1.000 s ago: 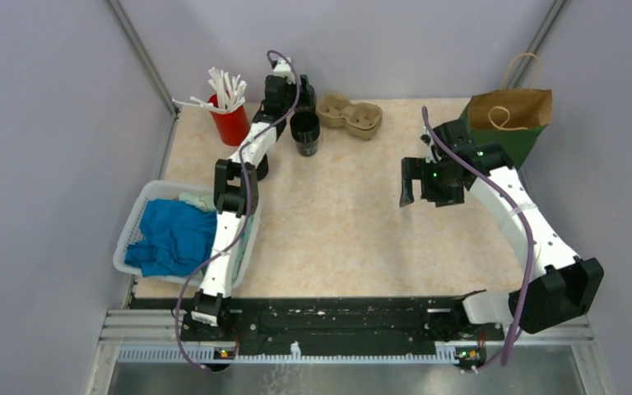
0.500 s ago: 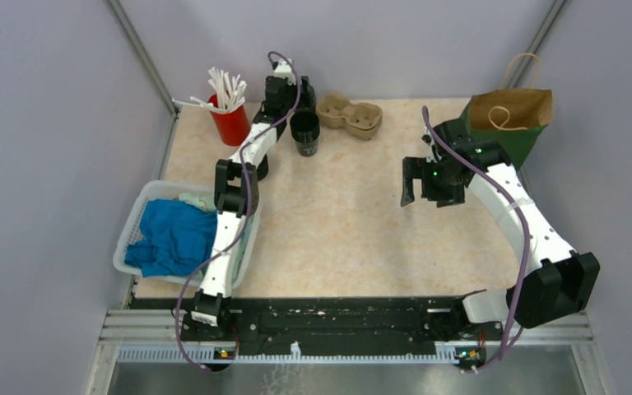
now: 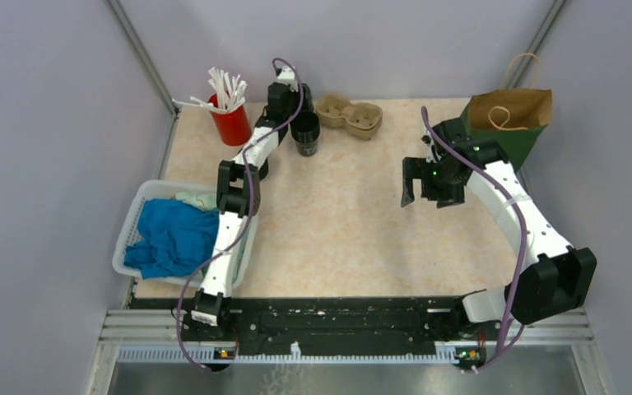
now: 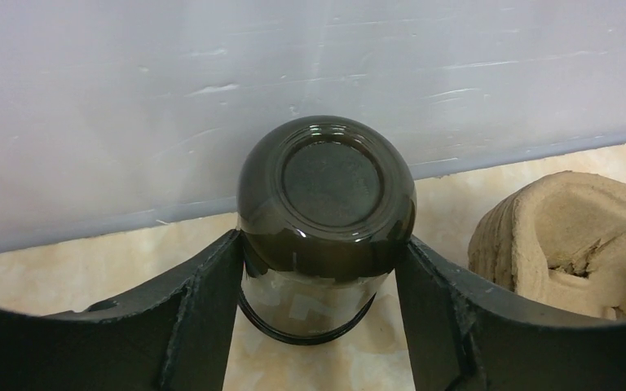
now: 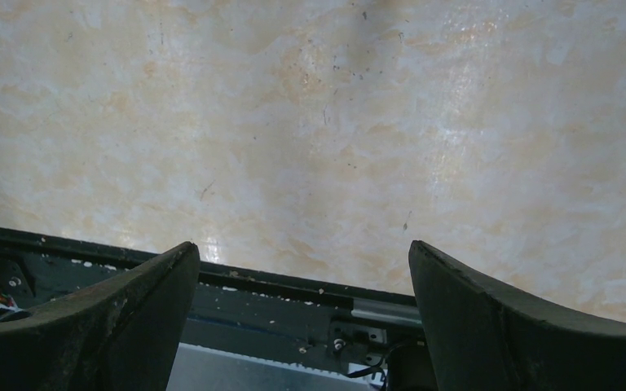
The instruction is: Pack the takeout coffee
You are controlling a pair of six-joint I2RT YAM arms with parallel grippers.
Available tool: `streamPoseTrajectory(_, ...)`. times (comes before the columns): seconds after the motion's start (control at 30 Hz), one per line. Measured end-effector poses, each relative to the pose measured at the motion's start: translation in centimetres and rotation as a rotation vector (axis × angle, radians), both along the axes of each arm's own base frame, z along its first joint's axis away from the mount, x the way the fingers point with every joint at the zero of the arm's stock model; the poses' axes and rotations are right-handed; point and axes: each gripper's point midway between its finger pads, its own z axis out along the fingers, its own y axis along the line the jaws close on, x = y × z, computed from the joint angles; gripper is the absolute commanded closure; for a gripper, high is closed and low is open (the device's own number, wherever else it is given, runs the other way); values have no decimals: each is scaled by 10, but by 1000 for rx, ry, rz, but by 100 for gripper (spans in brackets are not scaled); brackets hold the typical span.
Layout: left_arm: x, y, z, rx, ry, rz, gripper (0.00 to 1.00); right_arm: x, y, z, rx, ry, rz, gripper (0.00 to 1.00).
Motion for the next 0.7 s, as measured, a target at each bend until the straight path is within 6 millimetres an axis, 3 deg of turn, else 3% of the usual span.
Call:
streamPoseTrajectory(0.13,0,0,1,12,-7,-3,37,1,-1,-1,1,3,-3,1)
streamPoseTrajectory(0.43,-1,2,9,35,-21,-6,38,1,-1,0,9,2,4,1)
streamPoseTrajectory(0.7,-10,6,50,50,-51,-7,39,2,1,1,25,-4,23,1)
